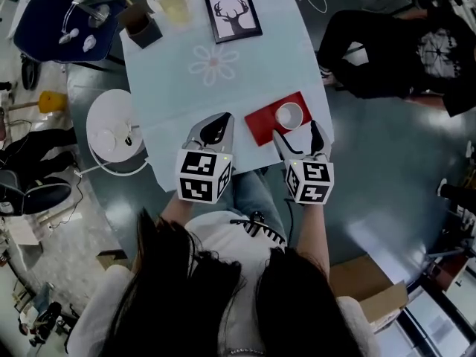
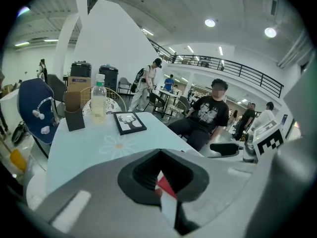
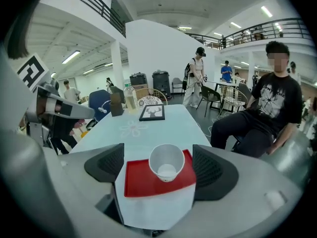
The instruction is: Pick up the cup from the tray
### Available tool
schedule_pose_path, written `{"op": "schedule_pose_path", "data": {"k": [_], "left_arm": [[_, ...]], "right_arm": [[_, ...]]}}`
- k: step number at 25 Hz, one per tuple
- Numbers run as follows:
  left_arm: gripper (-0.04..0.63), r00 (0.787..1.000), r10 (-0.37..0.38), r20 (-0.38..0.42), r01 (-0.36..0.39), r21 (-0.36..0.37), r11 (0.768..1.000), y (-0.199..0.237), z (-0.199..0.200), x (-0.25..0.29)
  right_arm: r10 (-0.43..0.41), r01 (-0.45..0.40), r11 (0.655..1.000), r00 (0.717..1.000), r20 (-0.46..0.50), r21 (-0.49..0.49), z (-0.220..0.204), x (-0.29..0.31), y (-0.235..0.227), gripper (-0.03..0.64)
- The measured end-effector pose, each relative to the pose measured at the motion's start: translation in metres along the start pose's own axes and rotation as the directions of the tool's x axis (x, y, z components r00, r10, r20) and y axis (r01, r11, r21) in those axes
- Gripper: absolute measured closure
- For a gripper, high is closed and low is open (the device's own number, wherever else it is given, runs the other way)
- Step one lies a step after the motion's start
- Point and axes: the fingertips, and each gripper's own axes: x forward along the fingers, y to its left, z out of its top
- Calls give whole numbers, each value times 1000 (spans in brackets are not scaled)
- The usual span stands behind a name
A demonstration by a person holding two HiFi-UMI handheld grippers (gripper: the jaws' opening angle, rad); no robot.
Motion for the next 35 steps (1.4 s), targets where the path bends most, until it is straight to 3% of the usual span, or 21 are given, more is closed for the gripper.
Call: {"op": "schedule_pose_path", "data": {"k": [14,20,25,35], "left_arm": [[595,994,73,-85,-74,-14,997,6,-7,33],[595,992,78,-104,-81,-29,996,8,-9,36],[595,991,74,-111,-78,-30,997,10,-8,42],[595,993,71,-99,-76,-54,996,8,-3,48]], "right_arm": [[29,-36,998,989,-143,-45,-24,58,-9,172],[-21,3,996,981,-195,-92,-30,75,-18,184],[-17,1,997,976,-219,-74,-35,81,-20,235],[11,-34,993,979,-204,-110,-20,74,-15,241]]}}
